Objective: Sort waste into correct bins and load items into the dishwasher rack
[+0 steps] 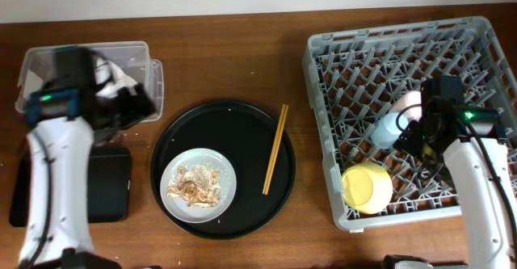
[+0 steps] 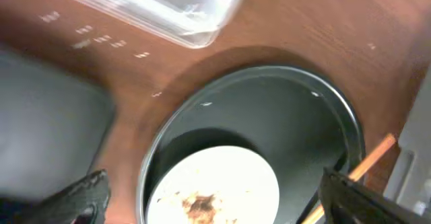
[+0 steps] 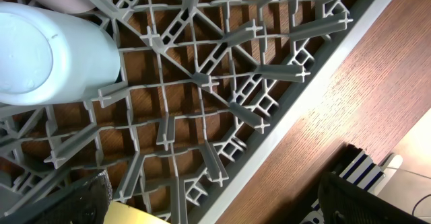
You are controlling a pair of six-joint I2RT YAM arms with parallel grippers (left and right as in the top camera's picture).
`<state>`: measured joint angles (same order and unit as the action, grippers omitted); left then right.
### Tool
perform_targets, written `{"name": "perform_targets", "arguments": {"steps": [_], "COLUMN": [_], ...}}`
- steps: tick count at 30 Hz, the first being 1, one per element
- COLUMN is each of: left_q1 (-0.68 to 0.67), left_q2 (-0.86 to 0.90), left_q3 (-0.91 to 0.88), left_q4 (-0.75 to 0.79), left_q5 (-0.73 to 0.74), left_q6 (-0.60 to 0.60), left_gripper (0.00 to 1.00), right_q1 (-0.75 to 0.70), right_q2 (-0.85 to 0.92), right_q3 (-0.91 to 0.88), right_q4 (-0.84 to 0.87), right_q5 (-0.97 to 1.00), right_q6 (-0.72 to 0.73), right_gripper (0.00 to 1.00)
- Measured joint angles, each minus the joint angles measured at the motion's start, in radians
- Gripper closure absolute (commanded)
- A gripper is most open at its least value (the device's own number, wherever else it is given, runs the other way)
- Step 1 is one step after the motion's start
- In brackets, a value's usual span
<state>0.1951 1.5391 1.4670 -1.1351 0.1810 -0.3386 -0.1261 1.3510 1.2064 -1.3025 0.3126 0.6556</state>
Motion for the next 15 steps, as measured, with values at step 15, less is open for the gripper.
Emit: {"name": "perform_targets", "arguments": {"steps": [15], "left_q1": [0.295], "left_q2": [-0.01], "left_q3": [0.001], "left_q4": [-0.159], "left_q5": [-0.006], "left_q6": [-0.002], "left_gripper": [0.01], "right_q1": [0.0], "right_q2": [0.0], "right_q3": [0.0], "right_q4": [0.026], "right_q5": [0.0], "right_q6": [0.0], "right_gripper": [0.01]}}
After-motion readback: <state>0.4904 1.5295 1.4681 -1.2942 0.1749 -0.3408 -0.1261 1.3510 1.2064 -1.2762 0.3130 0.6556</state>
